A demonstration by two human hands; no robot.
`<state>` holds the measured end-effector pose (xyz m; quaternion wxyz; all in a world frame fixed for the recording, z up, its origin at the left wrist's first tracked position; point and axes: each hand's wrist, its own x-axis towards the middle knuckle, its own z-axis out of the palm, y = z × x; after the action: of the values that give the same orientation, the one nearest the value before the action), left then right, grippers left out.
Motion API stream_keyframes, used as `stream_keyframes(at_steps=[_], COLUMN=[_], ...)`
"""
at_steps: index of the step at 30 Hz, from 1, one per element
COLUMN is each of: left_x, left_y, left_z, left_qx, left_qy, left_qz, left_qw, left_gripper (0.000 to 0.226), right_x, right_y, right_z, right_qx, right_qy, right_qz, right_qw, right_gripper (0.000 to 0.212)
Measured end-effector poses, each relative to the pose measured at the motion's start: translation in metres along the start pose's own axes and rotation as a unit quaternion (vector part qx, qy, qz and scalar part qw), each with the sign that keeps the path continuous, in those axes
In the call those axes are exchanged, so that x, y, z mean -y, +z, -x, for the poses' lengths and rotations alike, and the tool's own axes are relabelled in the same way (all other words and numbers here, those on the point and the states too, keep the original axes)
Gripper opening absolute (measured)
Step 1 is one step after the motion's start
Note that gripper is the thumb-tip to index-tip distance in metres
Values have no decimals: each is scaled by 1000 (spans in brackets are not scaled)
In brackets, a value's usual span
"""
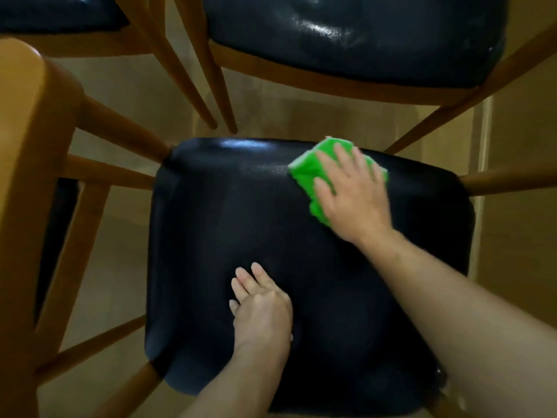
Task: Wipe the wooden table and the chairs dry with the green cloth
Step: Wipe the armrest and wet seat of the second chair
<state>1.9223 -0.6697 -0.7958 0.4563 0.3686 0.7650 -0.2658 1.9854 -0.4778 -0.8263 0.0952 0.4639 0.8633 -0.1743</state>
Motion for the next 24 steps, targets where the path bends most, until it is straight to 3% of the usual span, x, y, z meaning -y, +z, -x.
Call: stream_keyframes(at_steps=[5,11,14,17,19,24], left_x=[-7,-11,-13,-16,-17,-14], left_y=[-1,-1,-1,-2,-3,-16], left_z=[-8,-4,-4,-4,-4,6], left_qx=[23,2,0,10,8,-13], left_qy=[-46,-56,-69,-86,-88,-82], left_qz=[-20,-31,-13,-6,-14,-31], left_qw=[998,998,998,996,996,996], left_gripper=[115,125,128,129,129,126], right_x=[-82,-31,-7,-12,-28,-95], right_y=[-3,33,48,48,42,10], right_z=[70,167,197,189,167,88], right_qx=[-45,-40,16,29,6,-80], right_qy=[223,496,572,609,608,465], right_qz=[-60,-162,-219,-248,-245,-214], right_qw=[972,852,791,753,755,855], right_gripper=[61,63,66,66,67,67])
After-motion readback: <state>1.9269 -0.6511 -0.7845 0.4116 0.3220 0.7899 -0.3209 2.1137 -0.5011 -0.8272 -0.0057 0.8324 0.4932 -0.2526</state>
